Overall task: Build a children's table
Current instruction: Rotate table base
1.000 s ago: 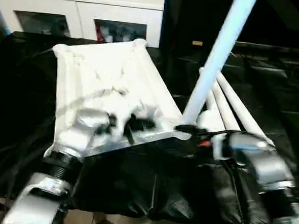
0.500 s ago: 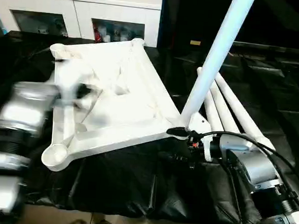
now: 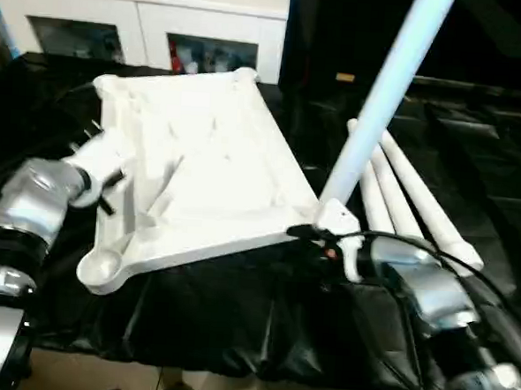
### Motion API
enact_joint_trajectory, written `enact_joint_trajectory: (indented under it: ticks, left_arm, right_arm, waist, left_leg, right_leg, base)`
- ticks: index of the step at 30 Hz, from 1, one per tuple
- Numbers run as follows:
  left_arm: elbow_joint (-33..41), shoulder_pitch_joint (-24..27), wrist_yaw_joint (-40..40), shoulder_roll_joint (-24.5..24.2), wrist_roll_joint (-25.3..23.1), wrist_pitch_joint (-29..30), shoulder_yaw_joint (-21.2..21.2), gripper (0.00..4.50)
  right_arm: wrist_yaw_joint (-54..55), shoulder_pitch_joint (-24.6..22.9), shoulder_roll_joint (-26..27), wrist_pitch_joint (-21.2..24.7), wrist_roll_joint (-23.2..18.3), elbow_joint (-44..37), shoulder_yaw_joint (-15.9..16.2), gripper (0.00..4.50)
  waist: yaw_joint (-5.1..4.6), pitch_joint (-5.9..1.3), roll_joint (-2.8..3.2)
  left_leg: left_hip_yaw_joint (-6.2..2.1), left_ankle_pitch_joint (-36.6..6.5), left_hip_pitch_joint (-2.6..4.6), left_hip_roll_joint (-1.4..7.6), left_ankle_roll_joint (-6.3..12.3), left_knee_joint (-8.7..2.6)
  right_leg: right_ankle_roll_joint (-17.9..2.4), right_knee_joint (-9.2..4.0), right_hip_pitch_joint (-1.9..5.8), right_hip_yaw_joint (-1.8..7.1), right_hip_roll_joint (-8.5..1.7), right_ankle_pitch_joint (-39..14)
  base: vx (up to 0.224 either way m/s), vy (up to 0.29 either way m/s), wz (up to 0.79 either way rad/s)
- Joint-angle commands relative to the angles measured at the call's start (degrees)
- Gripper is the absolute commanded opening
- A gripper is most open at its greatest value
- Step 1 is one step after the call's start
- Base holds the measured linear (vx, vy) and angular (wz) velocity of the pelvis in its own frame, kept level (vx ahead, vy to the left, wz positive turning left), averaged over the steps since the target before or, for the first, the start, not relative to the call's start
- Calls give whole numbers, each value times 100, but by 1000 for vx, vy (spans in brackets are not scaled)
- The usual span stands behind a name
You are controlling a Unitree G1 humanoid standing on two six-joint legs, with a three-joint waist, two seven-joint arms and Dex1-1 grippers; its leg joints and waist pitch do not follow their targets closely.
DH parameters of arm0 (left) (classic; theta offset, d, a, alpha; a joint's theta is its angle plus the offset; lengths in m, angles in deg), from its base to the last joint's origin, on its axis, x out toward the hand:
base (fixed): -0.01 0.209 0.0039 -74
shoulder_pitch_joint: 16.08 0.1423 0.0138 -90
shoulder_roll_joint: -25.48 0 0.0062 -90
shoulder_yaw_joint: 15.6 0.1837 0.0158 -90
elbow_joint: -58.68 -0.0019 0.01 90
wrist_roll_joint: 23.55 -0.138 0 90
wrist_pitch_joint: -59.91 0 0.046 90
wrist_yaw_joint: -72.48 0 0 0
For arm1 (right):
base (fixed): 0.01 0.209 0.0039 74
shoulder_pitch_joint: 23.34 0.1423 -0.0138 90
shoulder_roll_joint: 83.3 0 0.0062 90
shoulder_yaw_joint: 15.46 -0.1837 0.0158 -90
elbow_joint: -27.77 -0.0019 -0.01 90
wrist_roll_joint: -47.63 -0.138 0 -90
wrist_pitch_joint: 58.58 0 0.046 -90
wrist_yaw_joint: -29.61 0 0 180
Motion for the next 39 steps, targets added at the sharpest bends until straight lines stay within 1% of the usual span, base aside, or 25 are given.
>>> enact_joint_trajectory:
  ticks: [1, 5, 8, 12, 13, 14, 15, 16, 17, 18, 19, 20, 21, 23, 24, 26, 27, 28, 29, 31, 32, 34, 37, 38, 39]
  left_arm:
    - [-53, -59, -214, -24, -61, -39, 118, 0]
    - [23, -32, -684, -101, -47, 2, 264, 0]
    - [221, 65, -1271, -256, -73, -6, 472, 0]
    - [901, 364, -2299, -481, 119, 212, 703, 0]
    - [1073, 441, -2506, -518, 196, 265, 737, 0]
    - [1225, 506, -2695, -547, 262, 314, 761, 0]
    - [1487, 622, -2984, -585, 402, 380, 792, 0]
    - [1589, 666, -3097, -599, 454, 407, 802, 0]
    - [1624, 680, -3131, -601, 473, 418, 803, 0]
    - [1804, 749, -3271, -598, 567, 487, 799, 0]
    - [1895, 782, -3327, -592, 613, 527, 794, 0]
    - [2117, 854, -3423, -570, 707, 639, 771, 0]
    - [2280, 909, -3475, -560, 770, 723, 756, 0]
    - [2583, 1013, -3588, -552, 907, 880, 741, 0]
    - [2730, 1066, -3634, -551, 957, 959, 729, 0]
    - [3022, 1174, -3714, -550, 1058, 1112, 701, 0]
    - [3167, 1230, -3726, -527, 1130, 1176, 672, 0]
    - [3247, 1257, -3723, -493, 1184, 1242, 653, 0]
    - [3247, 1257, -3723, -493, 1184, 1242, 653, 0]
    - [3439, 1311, -3778, -445, 1290, 1376, 659, 0]
    - [3495, 1328, -3790, -437, 1315, 1414, 660, 0]
    - [3700, 1335, -3804, -296, 1454, 1626, 684, 0]
    - [3846, 1357, -3791, -202, 1543, 1755, 713, 0]
    - [3900, 1367, -3778, -165, 1580, 1804, 721, 0]
    - [3993, 1398, -3771, -125, 1624, 1862, 752, 0]
  right_arm:
    - [153, 121, 34, 2, 131, 150, 66, 362]
    - [452, 269, 190, -115, 276, 468, 99, 317]
    - [709, 388, 343, -234, 383, 774, 79, 296]
    - [1091, 606, 526, -479, 507, 1275, 63, 251]
    - [1155, 662, 577, -529, 518, 1390, 57, 251]
    - [1214, 719, 626, -590, 533, 1513, 51, 236]
    - [1339, 811, 701, -694, 570, 1699, 38, 227]
    - [1387, 848, 731, -740, 587, 1778, 31, 218]
    - [1400, 861, 742, -752, 591, 1804, 28, 201]
    - [1476, 930, 788, -816, 618, 1924, 21, 201]
    - [1520, 964, 807, -852, 636, 1979, 21, 201]
    - [1589, 1043, 855, -899, 645, 2090, 4, 182]
    - [1594, 1072, 872, -932, 641, 2123, -5, 173]
    - [1624, 1103, 879, -992, 657, 2133, -5, 164]
    - [1625, 1125, 879, -1013, 663, 2149, -8, 164]
    - [1556, 1146, 821, -1054, 624, 2107, -48, 164]
    - [1534, 1154, 785, -1071, 571, 2114, -107, 164]
    - [1498, 1172, 781, -1125, 546, 2172, -135, 164]
    - [1498, 1172, 781, -1125, 546, 2172, -135, 164]
    - [1507, 1244, 828, -1210, 532, 2354, -175, 164]
    - [1526, 1270, 848, -1234, 537, 2415, -183, 164]
    - [1666, 1487, 1105, -1359, 546, 2838, -185, 164]
    - [1811, 1681, 1327, -1431, 569, 3180, -186, 164]
    - [1857, 1753, 1412, -1452, 573, 3302, -195, 164]
    - [1897, 1848, 1538, -1513, 585, 3464, -201, 164]
  waist:
    - [8, -404, 84]
    - [-11, -393, 67]
    - [-25, -385, 91]
    - [-55, -369, 96]
    - [-74, -354, 94]
    - [-93, -342, 99]
    - [-126, -316, 93]
    - [-139, -299, 114]
    - [-148, -285, 105]
    - [-142, -291, 110]
    - [-144, -304, 88]
    - [-136, -311, 106]
    - [-139, -311, 78]
    - [-130, -311, 77]
    - [-133, -323, 80]
    - [-135, -334, 70]
    - [-134, -336, 13]
    - [-122, -348, 44]
    - [-122, -348, 44]
    - [-132, -368, 55]
    - [-153, -389, 49]
    - [-178, -401, 70]
    - [-215, -398, 62]
    - [-241, -390, 63]
    - [-273, -372, 30]
  left_leg:
    - [-170, -1455, 167, 251, -151, -408]
    - [-178, -1541, 166, 251, -198, -424]
    - [-182, -1644, 186, 266, -261, -440]
    - [-188, -1795, 192, 283, -322, -458]
    - [-188, -1844, 182, 274, -322, -468]
    - [-196, -2021, 202, 271, -356, -472]
    - [-206, -2155, 191, 263, -370, -488]
    - [-219, -2333, 220, 272, -412, -486]
    - [-233, -2387, 219, 261, -425, -496]
    - [-247, -2502, 235, 263, -446, -498]
    - [-246, -2510, 250, 276, -454, -497]
    - [-243, -2477, 259, 282, -460, -492]
    - [-232, -2415, 252, 279, -442, -494]
    - [-220, -2356, 252, 277, -424, -494]
    - [-201, -2246, 248, 274, -409, -493]
    - [-184, -2103, 237, 266, -376, -487]
    - [-172, -1902, 209, 256, -313, -477]
    - [-154, -1766, 216, 252, -280, -462]
    - [-154, -1766, 216, 252, -280, -462]
    - [-141, -1533, 193, 240, -233, -443]
    - [-143, -1390, 172, 235, -213, -434]
    - [-127, -1182, 170, 225, -157, -414]
    - [-121, -1185, 161, 223, -154, -406]
    - [-127, -1264, 164, 219, -169, -411]
    - [-138, -1334, 152, 226, -172, -422]
  right_leg:
    - [-1181, -385, 241, 286, -445, -896]
    - [-1208, -392, 237, 287, -458, -1063]
    - [-1193, -408, 212, 297, -466, -1204]
    - [-1221, -409, 203, 310, -493, -1320]
    - [-1213, -417, 205, 308, -477, -1402]
    - [-1182, -438, 187, 306, -484, -1665]
    - [-1117, -469, 197, 303, -484, -1978]
    - [-1072, -505, 160, 312, -507, -2294]
    - [-1033, -521, 172, 299, -501, -2465]
    - [-967, -541, 171, 293, -512, -2689]
    - [-967, -544, 162, 301, -525, -2690]
    - [-992, -531, 151, 312, -519, -2585]
    - [-1033, -514, 151, 314, -498, -2442]
    - [-1048, -507, 149, 317, -487, -2335]
    - [-1102, -477, 155, 319, -458, -2053]
    - [-1139, -447, 177, 322, -443, -1827]
    - [-1162, -423, 201, 324, -441, -1684]
    - [-1178, -418, 195, 329, -442, -1556]
    - [-1178, -418, 195, 329, -442, -1556]
    - [-1234, -379, 221, 322, -414, -1189]
    - [-1302, -347, 249, 313, -408, -930]
    - [-1441, -316, 254, 299, -387, -547]
    - [-1501, -313, 269, 305, -401, -553]
    - [-1500, -332, 275, 301, -399, -702]
    - [-1473, -342, 283, 301, -406, -876]
  base:
    - [0, 0, 0]
    - [0, 0, 0]
    - [0, 0, 0]
    - [0, 0, 0]
    - [0, 0, 0]
    - [0, 0, 0]
    - [0, 0, 0]
    - [0, 0, 0]
    - [0, 0, 0]
    - [0, 0, 0]
    - [0, 0, 0]
    - [0, 0, 0]
    - [0, 0, 0]
    - [0, 0, 0]
    - [0, 0, 0]
    - [0, 0, 0]
    - [0, 0, 0]
    - [0, 0, 0]
    - [0, 0, 0]
    - [0, 0, 0]
    - [0, 0, 0]
    - [0, 0, 0]
    - [0, 0, 0]
    - [0, 0, 0]
    - [0, 0, 0]
